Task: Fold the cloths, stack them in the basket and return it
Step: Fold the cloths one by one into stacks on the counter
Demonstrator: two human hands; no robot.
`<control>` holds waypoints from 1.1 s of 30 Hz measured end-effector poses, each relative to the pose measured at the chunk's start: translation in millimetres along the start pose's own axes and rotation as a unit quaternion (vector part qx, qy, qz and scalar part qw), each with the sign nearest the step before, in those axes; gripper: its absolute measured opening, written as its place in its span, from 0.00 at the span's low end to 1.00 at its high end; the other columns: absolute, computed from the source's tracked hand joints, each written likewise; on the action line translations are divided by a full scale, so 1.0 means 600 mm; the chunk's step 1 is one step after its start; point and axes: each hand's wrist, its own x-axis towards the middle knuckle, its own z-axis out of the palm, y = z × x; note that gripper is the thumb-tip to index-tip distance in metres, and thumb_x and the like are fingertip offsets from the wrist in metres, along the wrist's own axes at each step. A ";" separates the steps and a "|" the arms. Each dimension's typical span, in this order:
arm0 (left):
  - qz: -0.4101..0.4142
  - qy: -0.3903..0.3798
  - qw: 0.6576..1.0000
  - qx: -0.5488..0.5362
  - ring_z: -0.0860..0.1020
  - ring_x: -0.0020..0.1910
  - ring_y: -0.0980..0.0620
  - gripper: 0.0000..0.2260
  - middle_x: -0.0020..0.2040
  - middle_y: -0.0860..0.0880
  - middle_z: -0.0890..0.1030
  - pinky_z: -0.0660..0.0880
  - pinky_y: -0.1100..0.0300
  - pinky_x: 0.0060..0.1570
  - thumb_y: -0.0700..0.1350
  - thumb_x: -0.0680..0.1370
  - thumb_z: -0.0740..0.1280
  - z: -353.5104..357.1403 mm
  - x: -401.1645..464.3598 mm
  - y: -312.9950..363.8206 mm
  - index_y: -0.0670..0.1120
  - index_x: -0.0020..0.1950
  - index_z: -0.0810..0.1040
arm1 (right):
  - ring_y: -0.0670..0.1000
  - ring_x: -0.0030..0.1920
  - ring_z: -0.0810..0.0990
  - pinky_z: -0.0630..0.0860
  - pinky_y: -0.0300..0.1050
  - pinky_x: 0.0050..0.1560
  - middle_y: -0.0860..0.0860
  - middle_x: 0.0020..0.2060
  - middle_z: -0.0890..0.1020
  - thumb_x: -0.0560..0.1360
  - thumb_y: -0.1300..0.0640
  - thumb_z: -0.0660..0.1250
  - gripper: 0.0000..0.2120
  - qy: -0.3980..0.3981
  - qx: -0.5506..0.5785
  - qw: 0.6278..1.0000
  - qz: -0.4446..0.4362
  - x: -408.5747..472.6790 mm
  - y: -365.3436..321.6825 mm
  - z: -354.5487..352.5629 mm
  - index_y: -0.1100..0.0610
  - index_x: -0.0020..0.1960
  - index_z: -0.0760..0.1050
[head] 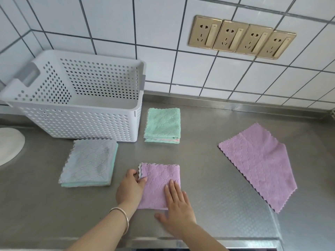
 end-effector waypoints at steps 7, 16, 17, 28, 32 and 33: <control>0.012 0.037 0.993 0.114 0.72 0.56 0.46 0.21 0.54 0.48 0.72 0.73 0.55 0.48 0.64 0.66 0.70 0.008 -0.027 -0.013 0.49 0.48 0.78 | 0.57 0.58 0.74 0.72 0.47 0.57 0.55 0.58 0.75 0.71 0.53 0.61 0.24 0.049 0.324 0.912 0.246 0.028 0.008 -0.069 0.59 0.66 0.68; 0.030 0.028 0.997 -0.069 0.75 0.41 0.44 0.11 0.37 0.50 0.76 0.71 0.56 0.40 0.54 0.72 0.68 -0.082 -0.026 0.007 0.48 0.44 0.72 | 0.50 0.39 0.74 0.69 0.41 0.35 0.53 0.42 0.77 0.73 0.57 0.63 0.11 -0.115 0.462 0.832 0.285 0.073 -0.029 -0.135 0.62 0.52 0.74; 0.035 0.050 0.994 -0.089 0.76 0.42 0.45 0.11 0.37 0.51 0.77 0.71 0.56 0.40 0.53 0.72 0.69 -0.108 -0.020 0.004 0.48 0.45 0.73 | 0.50 0.39 0.74 0.69 0.40 0.34 0.53 0.43 0.78 0.73 0.57 0.63 0.10 -0.113 0.475 0.833 0.260 0.083 -0.049 -0.148 0.62 0.52 0.74; -0.037 0.129 0.983 -0.127 0.77 0.52 0.41 0.17 0.49 0.48 0.77 0.74 0.50 0.51 0.51 0.72 0.69 -0.292 0.118 -0.120 0.47 0.56 0.70 | 0.59 0.52 0.80 0.77 0.52 0.52 0.62 0.52 0.81 0.72 0.56 0.68 0.16 -0.144 0.528 0.821 0.165 0.219 -0.287 -0.144 0.66 0.55 0.76; -0.059 0.113 0.987 -0.102 0.78 0.51 0.41 0.18 0.54 0.44 0.80 0.75 0.50 0.50 0.52 0.72 0.70 -0.274 0.149 -0.146 0.46 0.56 0.70 | 0.59 0.50 0.80 0.76 0.50 0.49 0.60 0.48 0.82 0.72 0.54 0.67 0.15 -0.140 0.492 0.837 0.196 0.231 -0.304 -0.121 0.66 0.50 0.76; -0.065 0.114 0.987 -0.095 0.78 0.50 0.41 0.18 0.53 0.44 0.80 0.75 0.51 0.49 0.52 0.72 0.70 -0.269 0.151 -0.149 0.46 0.56 0.70 | 0.58 0.48 0.79 0.74 0.47 0.45 0.57 0.43 0.82 0.73 0.53 0.67 0.12 -0.135 0.482 0.843 0.198 0.232 -0.304 -0.118 0.63 0.46 0.76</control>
